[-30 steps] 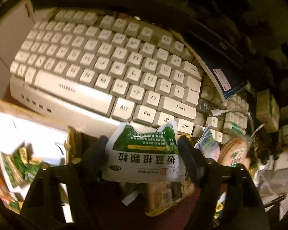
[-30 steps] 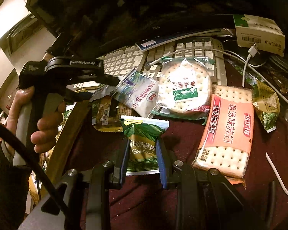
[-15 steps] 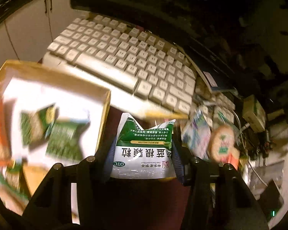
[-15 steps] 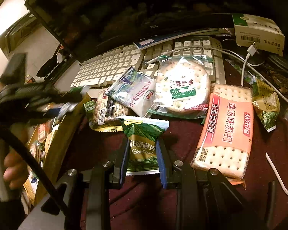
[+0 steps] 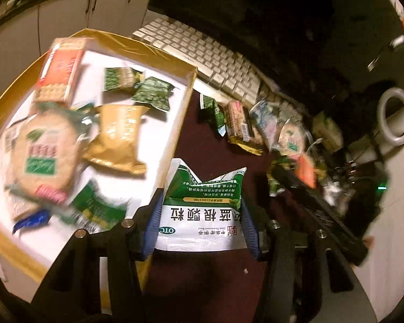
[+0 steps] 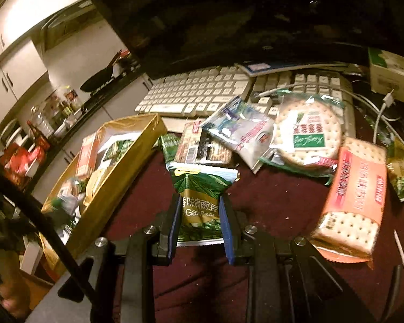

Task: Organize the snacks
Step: 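Carry the sachet with the left gripper while the right carries the Garden bag over the box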

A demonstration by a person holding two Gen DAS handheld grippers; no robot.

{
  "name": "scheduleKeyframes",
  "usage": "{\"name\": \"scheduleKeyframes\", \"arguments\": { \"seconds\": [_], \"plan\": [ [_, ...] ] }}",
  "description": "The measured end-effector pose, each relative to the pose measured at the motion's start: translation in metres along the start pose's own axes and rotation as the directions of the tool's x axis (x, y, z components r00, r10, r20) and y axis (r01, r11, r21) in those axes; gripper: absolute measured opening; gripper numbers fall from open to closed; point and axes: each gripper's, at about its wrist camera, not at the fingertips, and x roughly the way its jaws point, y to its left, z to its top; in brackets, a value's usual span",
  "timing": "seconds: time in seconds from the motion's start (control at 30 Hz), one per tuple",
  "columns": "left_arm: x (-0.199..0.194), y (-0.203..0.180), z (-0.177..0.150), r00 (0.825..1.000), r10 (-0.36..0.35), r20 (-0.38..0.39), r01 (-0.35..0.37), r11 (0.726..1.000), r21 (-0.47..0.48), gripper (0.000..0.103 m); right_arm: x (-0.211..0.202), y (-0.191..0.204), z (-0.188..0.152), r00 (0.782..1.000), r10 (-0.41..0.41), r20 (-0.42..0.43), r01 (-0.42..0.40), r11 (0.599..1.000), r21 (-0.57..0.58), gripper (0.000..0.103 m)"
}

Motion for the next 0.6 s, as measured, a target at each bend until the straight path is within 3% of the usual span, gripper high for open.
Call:
{"name": "scheduleKeyframes", "arguments": {
  "seconds": [0.13, 0.27, 0.43, 0.6],
  "plan": [
    [-0.034, 0.022, 0.008, 0.997, -0.01, 0.077, 0.013, 0.999, -0.038, 0.054, 0.008, -0.001, 0.0, 1.0, -0.021, -0.022, 0.021, 1.0, -0.006, 0.027],
    [-0.044, 0.043, 0.018, 0.992, 0.041, 0.116, -0.033, 0.997, -0.069, 0.054, 0.007, 0.0, -0.003, 0.999, -0.02, -0.029, 0.02, 1.0, -0.016, 0.027],
    [-0.039, 0.063, 0.02, 0.995, 0.034, 0.096, -0.023, 0.993, -0.113, 0.054, 0.003, 0.014, -0.001, 0.997, 0.067, -0.034, -0.067, 0.998, -0.021, 0.027],
    [-0.044, 0.071, 0.027, 0.993, 0.025, 0.113, -0.012, 0.993, -0.115, 0.055, 0.004, 0.052, 0.015, 0.989, 0.137, -0.053, -0.139, 0.989, -0.051, 0.027]
  ]
}}
